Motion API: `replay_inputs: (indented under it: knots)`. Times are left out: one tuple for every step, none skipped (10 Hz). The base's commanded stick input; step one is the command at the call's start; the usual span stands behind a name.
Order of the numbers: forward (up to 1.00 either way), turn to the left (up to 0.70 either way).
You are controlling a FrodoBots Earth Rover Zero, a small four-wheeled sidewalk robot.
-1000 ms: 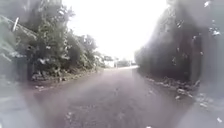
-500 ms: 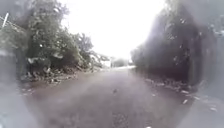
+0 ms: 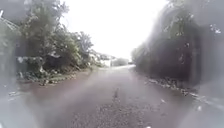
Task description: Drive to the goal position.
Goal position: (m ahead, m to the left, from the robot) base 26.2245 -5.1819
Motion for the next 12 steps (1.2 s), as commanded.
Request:
replay_inputs:
  knots:
    - [0.70,0.00]
    - [0.70,0.00]
    - [0.70,0.00]
    - [0.70,0.00]
    - [0.70,0.00]
    - [0.70,0.00]
    - [0.70,0.00]
    - [0.70,0.00]
    - [0.70,0.00]
    - [0.70,0.00]
    - [0.70,0.00]
    - [0.70,0.00]
